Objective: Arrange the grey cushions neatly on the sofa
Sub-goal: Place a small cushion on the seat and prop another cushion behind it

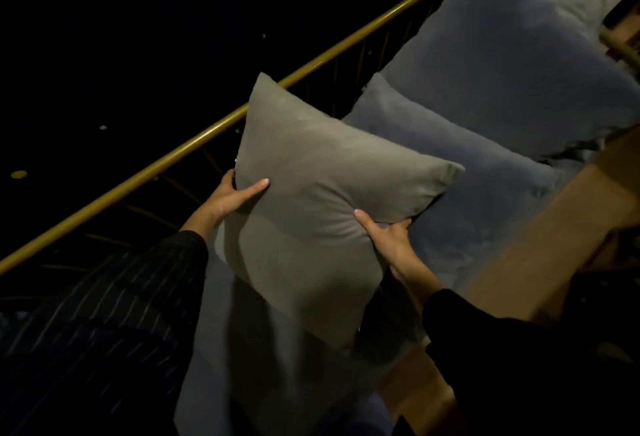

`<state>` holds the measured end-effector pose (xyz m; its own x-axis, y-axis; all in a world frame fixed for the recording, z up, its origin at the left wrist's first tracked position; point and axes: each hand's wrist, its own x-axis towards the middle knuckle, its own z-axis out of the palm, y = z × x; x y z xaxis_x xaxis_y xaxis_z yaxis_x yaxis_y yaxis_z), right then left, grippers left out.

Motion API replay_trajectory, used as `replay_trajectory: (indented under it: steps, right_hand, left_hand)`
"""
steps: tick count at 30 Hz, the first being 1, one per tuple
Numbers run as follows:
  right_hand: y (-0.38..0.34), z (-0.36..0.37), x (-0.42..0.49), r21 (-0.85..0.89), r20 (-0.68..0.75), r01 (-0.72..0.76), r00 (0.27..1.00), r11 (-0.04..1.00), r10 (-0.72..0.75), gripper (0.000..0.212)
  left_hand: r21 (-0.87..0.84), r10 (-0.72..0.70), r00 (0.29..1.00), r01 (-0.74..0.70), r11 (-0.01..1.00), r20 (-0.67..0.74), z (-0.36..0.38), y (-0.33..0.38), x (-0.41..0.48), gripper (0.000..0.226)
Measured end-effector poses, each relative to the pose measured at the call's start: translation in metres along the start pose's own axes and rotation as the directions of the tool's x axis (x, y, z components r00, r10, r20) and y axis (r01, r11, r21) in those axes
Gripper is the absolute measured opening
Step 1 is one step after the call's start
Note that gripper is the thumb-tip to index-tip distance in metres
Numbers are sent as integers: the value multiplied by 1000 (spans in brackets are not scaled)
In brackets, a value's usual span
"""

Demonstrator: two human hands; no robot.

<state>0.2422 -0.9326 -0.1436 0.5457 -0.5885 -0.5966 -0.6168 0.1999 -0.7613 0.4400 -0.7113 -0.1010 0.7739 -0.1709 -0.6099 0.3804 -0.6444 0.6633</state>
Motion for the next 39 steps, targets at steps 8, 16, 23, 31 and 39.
replay_trajectory:
  steps: [8, 16, 23, 31, 39]
  right_hand:
    - [20, -11, 30, 112, -50, 61, 997, 992, -56, 87]
    - [9, -18, 5, 123, -43, 119, 992, 985, -115, 84]
    - [-39, -1, -34, -179, 61, 222, 975, 959, -214, 89]
    - [-6, 52, -58, -430, 341, 264, 933, 864, -115, 83]
    - [33, 89, -45, -588, 396, 235, 918, 774, 23, 100]
  left_hand:
    - [-106, 0, 994, 12, 994, 112, -2, 15, 40, 95]
    - [-163, 38, 997, -48, 985, -65, -9, -8, -13, 78]
    - [-463, -170, 952, 34, 885, -254, -26, -93, -100, 95]
    - [-764, -473, 862, 179, 620, -182, 13, -227, -175, 104]
    - [-835, -553, 825, 224, 503, -112, 24, -278, -178, 124]
